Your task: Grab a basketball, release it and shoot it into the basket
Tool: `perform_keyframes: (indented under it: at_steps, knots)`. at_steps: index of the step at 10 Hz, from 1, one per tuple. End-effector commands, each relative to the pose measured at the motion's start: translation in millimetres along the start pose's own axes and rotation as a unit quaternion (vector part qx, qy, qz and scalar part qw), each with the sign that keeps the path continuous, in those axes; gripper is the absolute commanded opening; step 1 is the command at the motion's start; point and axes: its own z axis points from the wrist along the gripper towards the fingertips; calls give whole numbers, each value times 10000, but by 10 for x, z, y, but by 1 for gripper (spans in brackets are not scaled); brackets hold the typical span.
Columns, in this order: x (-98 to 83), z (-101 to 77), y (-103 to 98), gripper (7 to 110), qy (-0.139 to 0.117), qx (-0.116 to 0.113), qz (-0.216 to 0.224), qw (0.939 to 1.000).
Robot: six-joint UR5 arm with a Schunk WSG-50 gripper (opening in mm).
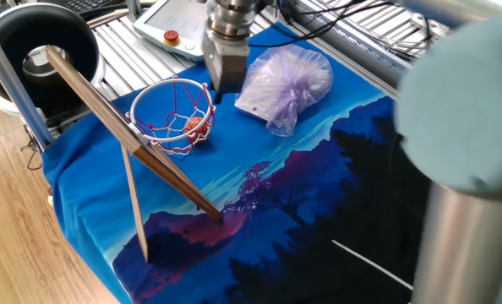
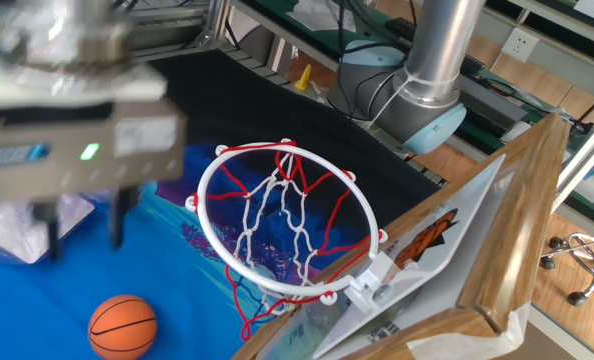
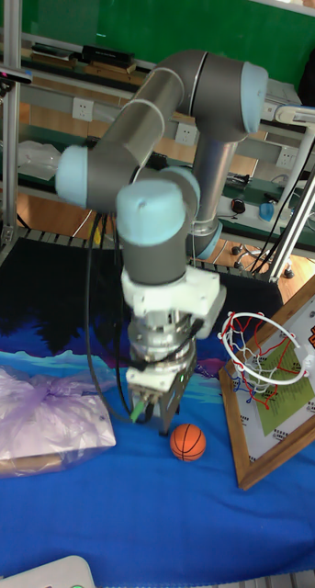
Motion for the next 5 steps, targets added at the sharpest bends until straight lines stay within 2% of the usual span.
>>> perform_keyframes:
  at_steps: [1,2,3,4,5]
  knots:
    - [-159,359,-289,44,-590,-227,-474,9969]
    - [-183,387,-262,44,-656,-298,-550,9959]
    - [-129,365,-70,44,-589,-688,-638,9938]
    - [-135,289,113,66,-695,-1057,-781,9889]
    - [-105,209,228,66,-752,-1270,-871,9852]
